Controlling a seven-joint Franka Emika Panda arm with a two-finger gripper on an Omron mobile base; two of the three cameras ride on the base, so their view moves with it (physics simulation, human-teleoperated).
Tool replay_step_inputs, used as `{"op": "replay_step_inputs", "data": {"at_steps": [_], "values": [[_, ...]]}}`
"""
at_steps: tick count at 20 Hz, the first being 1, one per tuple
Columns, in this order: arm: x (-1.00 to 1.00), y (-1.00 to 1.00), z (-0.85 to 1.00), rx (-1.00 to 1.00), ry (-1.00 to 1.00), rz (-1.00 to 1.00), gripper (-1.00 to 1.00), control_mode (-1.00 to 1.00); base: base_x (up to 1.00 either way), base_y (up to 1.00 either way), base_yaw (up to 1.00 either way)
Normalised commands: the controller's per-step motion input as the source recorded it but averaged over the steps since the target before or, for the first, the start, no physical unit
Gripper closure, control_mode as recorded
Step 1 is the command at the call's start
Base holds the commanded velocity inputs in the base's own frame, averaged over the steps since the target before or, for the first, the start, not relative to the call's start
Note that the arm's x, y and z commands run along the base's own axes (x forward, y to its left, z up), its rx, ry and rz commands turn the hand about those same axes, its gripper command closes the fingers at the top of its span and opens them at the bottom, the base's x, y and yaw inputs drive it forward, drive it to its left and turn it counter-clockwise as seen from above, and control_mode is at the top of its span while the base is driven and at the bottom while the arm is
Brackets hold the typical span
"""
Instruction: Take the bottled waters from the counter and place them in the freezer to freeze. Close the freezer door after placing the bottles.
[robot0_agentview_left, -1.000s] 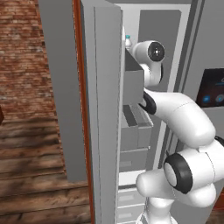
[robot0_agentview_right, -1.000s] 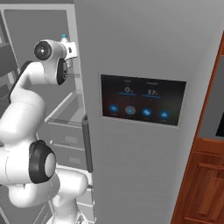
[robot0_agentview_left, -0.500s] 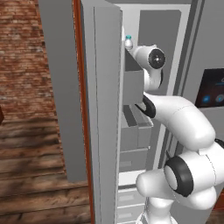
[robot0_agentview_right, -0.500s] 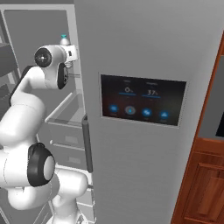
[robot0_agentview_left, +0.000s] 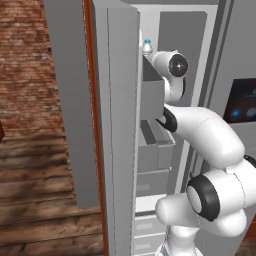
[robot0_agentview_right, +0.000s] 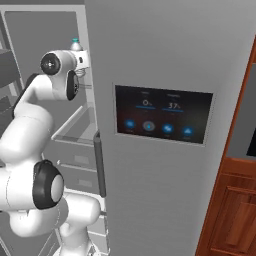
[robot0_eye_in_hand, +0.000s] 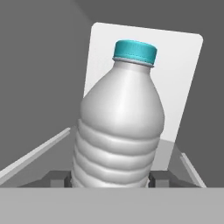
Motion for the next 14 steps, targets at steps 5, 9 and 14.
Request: {"op": "replay_step_inputs", "data": {"at_steps": [5,9,14], "values": [[-0.65,0.00,0.00,0.00,-0.05,0.00,-1.00,-1.00,0.00,0.00,0.00],[-1.00,0.00,0.01,0.07,-0.04,-0.01,-1.00,-1.00,0.00,0.00,0.00],[-1.00,0.00,0.00,0.17,0.05,-0.15,-1.00,-1.00,0.00,0.00,0.00]]}}
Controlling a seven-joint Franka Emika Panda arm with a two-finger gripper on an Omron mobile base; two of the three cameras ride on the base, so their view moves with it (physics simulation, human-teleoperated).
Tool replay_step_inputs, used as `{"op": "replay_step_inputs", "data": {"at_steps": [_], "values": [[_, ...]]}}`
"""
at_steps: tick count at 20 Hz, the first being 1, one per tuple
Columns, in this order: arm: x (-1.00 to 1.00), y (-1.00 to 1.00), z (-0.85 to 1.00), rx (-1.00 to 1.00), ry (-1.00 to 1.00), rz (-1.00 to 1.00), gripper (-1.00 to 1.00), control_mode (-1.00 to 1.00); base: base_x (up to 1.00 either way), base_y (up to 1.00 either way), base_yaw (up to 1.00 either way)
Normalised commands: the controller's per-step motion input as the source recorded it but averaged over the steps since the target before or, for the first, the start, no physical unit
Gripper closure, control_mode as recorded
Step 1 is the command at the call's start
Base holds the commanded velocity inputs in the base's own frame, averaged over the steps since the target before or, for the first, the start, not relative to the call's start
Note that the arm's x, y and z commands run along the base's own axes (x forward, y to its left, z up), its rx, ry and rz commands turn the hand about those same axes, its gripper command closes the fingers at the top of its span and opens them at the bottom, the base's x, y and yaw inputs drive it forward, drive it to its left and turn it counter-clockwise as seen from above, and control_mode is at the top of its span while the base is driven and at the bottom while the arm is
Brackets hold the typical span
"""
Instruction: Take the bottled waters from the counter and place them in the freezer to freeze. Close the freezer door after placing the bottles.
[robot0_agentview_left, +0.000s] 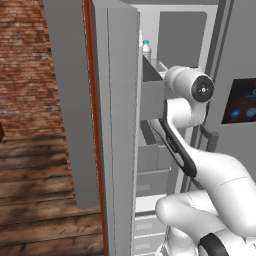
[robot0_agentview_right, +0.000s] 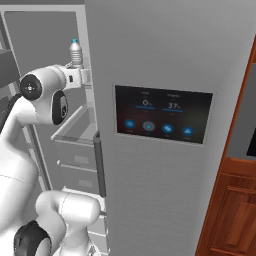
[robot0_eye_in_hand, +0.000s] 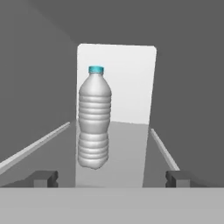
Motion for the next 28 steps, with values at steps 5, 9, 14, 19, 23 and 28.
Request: {"op": "replay_step_inputs", "data": {"at_steps": [5,9,14,19,23,28], "values": [[-1.00,0.00,0.13,0.30,0.33,-0.21,-1.00,-1.00,0.00,0.00,0.00],[-1.00,-0.01,-0.05,0.28,0.48,-0.13,-1.00,-1.00,0.00,0.00,0.00],[-1.00,-0.25,-0.74,0.20,0.34,-0.02,-1.00,-1.00,0.00,0.00,0.00],[-0.26,-0.65,-0.38,0.04,0.02,0.02,-1.00,-1.00,0.00,0.00,0.00],[-0.18,-0.50,-0.22,0.00,-0.10,0.15,-1.00,-1.00,0.00,0.00,0.00],[-0.12,-0.04,-0.08,0.00,0.00,0.05,-1.00,1.00,-0.79,-0.08,0.29]]}}
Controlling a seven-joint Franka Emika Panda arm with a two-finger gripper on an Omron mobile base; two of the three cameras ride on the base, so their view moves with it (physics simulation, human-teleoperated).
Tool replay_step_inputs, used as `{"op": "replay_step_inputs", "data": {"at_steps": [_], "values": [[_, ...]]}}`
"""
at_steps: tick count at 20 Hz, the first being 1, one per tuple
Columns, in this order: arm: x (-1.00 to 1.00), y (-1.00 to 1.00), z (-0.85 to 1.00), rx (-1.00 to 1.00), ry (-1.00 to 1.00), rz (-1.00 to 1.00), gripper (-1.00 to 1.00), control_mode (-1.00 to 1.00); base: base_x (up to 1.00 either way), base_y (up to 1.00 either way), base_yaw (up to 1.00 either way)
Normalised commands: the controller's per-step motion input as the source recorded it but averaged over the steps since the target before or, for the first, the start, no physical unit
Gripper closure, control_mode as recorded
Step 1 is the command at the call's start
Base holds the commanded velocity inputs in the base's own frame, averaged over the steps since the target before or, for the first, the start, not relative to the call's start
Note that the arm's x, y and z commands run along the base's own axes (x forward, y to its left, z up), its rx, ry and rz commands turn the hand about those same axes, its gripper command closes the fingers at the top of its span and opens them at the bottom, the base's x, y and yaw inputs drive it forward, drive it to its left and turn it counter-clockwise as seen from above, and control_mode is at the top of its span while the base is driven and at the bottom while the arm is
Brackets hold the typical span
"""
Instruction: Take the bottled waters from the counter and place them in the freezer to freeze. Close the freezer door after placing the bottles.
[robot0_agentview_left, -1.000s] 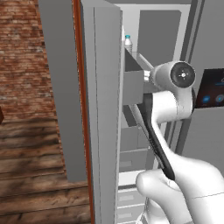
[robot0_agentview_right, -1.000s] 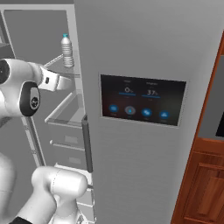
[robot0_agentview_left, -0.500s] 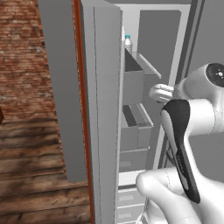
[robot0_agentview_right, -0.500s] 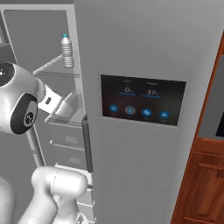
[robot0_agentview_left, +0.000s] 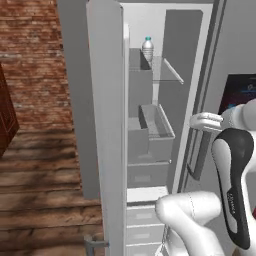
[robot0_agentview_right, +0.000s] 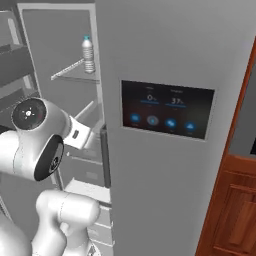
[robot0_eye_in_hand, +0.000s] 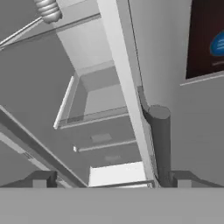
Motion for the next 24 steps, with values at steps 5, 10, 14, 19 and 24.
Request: {"op": "replay_step_inputs", "data": {"at_steps": [5,10,14,19,24], "values": [[0.00,0.00,0.00,0.00,0.00,0.00,-1.00,1.00,-1.00,-0.16,0.59],[0.00,0.00,0.00,0.00,0.00,0.00,-1.00,1.00,-0.58,0.07,0.80],[0.00,0.00,0.00,0.00,0.00,0.00,-1.00,1.00,-0.03,0.49,0.91],[0.00,0.00,0.00,0.00,0.00,0.00,-1.00,1.00,-0.19,0.94,0.77],[0.00,0.00,0.00,0.00,0.00,0.00,-1.00,1.00,0.09,1.00,0.49]]}}
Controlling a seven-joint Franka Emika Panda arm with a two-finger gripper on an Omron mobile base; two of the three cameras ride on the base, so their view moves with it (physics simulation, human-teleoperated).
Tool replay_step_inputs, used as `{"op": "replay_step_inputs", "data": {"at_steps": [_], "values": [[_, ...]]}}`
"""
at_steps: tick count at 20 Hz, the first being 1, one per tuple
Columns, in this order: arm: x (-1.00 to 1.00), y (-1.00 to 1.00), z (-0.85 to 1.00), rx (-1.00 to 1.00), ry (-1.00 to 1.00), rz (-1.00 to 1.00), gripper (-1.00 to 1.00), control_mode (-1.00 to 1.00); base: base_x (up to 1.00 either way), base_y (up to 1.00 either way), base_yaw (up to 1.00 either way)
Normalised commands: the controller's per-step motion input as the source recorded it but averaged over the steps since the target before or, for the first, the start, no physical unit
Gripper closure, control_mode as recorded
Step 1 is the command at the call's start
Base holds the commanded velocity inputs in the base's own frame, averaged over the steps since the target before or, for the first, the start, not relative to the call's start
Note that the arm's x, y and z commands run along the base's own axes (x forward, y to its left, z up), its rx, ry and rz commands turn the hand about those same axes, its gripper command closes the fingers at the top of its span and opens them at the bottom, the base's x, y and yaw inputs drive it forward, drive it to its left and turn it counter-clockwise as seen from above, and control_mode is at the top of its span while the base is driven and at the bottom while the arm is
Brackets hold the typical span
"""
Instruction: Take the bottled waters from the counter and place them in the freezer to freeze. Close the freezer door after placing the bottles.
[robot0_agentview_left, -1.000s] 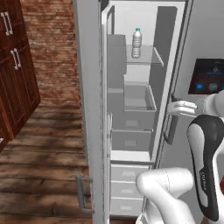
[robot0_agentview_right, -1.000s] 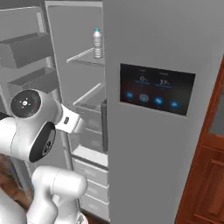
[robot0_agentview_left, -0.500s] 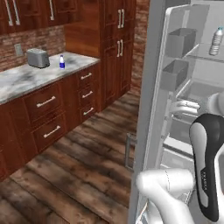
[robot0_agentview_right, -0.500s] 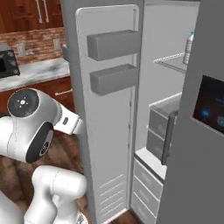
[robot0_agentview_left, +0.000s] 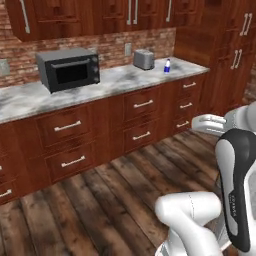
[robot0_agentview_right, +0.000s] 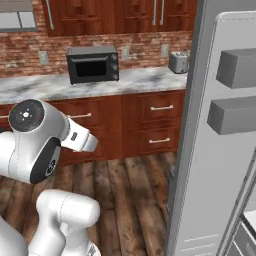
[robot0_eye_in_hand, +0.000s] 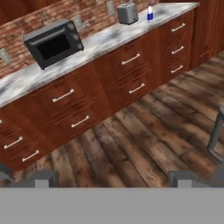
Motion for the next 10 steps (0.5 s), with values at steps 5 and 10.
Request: {"op": "replay_step_inputs", "data": {"at_steps": [5,10], "values": [[0.00,0.00,0.00,0.00,0.00,0.00,-1.00,1.00,0.99,0.44,-0.01],[0.00,0.00,0.00,0.00,0.00,0.00,-1.00,1.00,1.00,0.00,-0.37]]}}
